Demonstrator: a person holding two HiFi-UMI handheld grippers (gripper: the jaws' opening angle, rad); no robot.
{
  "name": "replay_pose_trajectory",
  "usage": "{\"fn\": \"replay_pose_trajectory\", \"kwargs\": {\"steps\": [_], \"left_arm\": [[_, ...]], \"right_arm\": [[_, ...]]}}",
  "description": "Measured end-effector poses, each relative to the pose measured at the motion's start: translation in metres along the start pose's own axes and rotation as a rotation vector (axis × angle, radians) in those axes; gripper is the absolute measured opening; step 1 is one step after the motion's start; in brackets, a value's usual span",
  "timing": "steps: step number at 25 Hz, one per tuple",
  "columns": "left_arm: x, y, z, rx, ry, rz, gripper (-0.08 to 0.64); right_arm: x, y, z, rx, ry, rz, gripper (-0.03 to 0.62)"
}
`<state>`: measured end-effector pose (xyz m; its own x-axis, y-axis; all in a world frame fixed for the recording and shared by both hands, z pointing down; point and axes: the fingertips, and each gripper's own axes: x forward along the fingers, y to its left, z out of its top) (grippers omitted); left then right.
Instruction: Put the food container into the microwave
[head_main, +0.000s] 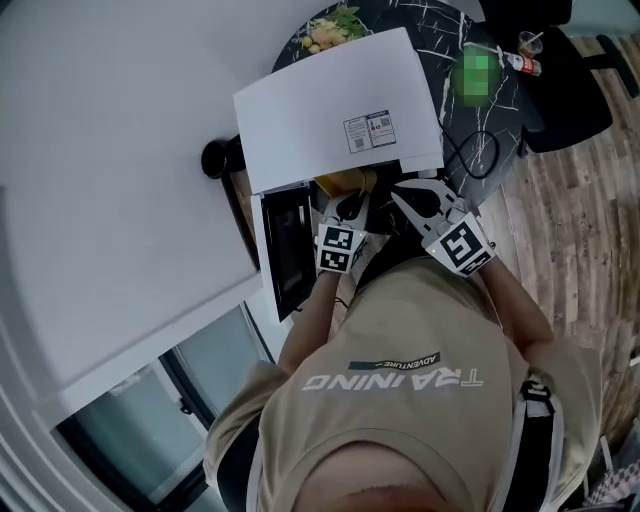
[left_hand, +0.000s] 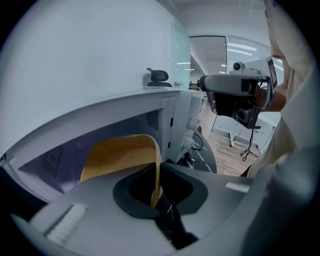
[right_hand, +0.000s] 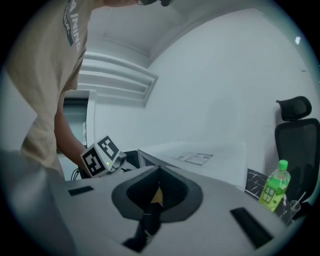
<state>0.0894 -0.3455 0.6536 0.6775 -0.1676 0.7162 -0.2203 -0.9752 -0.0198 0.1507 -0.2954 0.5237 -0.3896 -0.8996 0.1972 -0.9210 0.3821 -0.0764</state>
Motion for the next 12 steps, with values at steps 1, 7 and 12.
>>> {"fn": "replay_pose_trajectory", "kwargs": {"steps": [1,7,12], "left_arm": [[0.005,0.004,0.000,0.008,0.004,-0.002,0.029],[0.029,0.034,-0.015,0.080,0.048,-0.003,0.029],[0.047,0.048,-0.024,0.180,0.082,0.005,0.029]], "right_arm": [[-0.002,-0.003,0.001,0.007,0.001,-0.014,0.009],[-0.008,-0.007,0.010,0.086,-0.027,-0.117,0.009],[-0.005,-0.005,0.019,0.044,-0.020,-0.160,0.009]]}}
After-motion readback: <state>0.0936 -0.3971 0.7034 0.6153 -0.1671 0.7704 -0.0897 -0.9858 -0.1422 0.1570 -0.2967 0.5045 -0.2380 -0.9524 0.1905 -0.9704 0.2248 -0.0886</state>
